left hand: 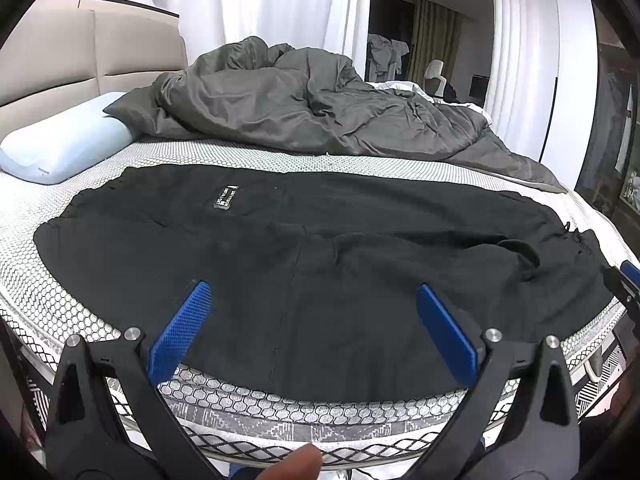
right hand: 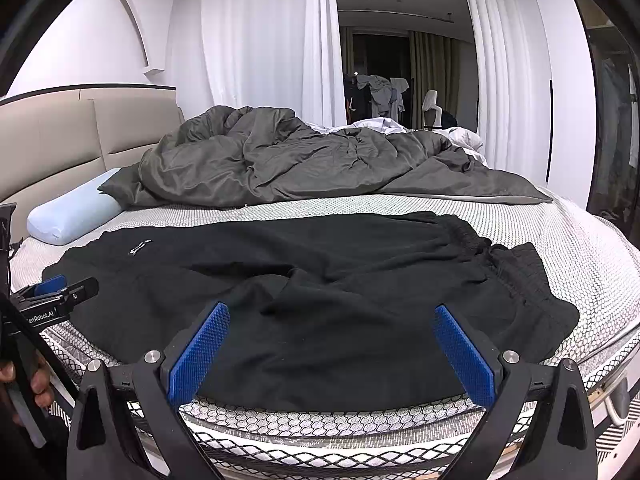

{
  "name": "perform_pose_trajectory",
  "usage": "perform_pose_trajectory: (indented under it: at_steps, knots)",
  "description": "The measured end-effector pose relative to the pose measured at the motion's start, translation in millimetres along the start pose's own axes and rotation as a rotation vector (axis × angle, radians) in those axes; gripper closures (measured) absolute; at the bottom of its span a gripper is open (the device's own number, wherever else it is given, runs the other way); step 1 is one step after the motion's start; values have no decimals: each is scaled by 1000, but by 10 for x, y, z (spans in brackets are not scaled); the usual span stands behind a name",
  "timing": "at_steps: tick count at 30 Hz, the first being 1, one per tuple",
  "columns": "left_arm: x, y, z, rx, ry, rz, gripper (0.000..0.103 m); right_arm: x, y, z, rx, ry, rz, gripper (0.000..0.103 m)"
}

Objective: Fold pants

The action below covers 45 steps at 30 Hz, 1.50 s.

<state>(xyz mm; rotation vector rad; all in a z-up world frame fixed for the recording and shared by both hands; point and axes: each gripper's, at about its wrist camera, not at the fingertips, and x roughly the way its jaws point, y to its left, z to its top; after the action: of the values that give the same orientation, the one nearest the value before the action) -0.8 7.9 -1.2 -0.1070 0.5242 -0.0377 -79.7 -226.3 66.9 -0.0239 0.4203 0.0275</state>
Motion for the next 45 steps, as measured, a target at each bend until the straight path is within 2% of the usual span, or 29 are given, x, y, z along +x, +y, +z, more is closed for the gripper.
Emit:
perform_pose_trajectory:
  at_steps: [19, 30, 40, 45]
  knots:
    - [50, 73, 46, -4, -2, 42, 1, -12, -18, 9, 8, -4, -5, 0]
    - [54, 83, 45, -4, -3, 28, 1, 13, -38, 17, 11, -6, -15, 0]
    - [100, 36, 45, 46, 19, 44, 1, 24, -105, 47, 15, -25, -47, 0]
    - [26, 15, 96, 58, -5, 38, 1, 57, -197, 94, 14, -15, -83, 0]
